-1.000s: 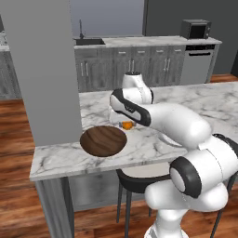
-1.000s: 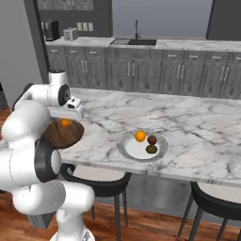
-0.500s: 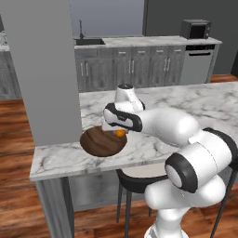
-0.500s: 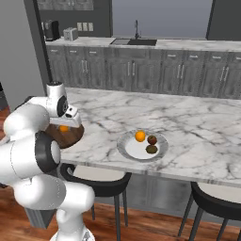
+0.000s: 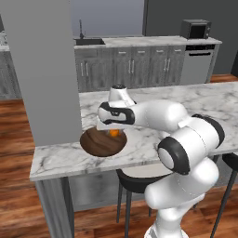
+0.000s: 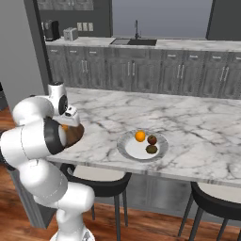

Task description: Take the fruits from the plate on the dining counter and place two fruits in each bowl.

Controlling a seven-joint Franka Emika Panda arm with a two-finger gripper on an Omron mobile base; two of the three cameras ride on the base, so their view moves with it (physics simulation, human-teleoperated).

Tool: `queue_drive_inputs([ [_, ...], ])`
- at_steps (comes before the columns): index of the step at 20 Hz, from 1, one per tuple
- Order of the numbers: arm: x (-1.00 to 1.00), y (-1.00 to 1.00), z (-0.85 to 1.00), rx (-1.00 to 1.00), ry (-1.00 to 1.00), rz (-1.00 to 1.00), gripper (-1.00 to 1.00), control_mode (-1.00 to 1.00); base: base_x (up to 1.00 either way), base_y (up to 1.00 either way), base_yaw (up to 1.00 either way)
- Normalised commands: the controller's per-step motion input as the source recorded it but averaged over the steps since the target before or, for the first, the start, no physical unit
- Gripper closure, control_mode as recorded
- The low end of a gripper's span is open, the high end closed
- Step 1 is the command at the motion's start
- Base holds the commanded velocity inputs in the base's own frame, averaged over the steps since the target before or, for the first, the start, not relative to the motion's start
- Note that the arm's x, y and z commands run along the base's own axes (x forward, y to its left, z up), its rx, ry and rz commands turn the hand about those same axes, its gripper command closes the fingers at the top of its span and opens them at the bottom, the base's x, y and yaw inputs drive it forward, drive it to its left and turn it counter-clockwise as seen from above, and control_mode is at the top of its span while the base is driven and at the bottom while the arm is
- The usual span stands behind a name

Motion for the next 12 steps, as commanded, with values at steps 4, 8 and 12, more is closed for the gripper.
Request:
queue_drive_inputs([
  [4, 0.0, 0.2, -0.05, 0.0, 0.0, 0.0, 1.0, -1.0, 0.0, 0.0, 0.0],
  [8, 0.0, 0.03, -0.39, 0.0, 0.0, 0.0, 1.0, -1.0, 0.0, 0.0, 0.0],
  [12, 0.0, 0.0, -0.67, 0.0, 0.0, 0.0, 1.0, -1.0, 0.0, 0.0, 0.0],
])
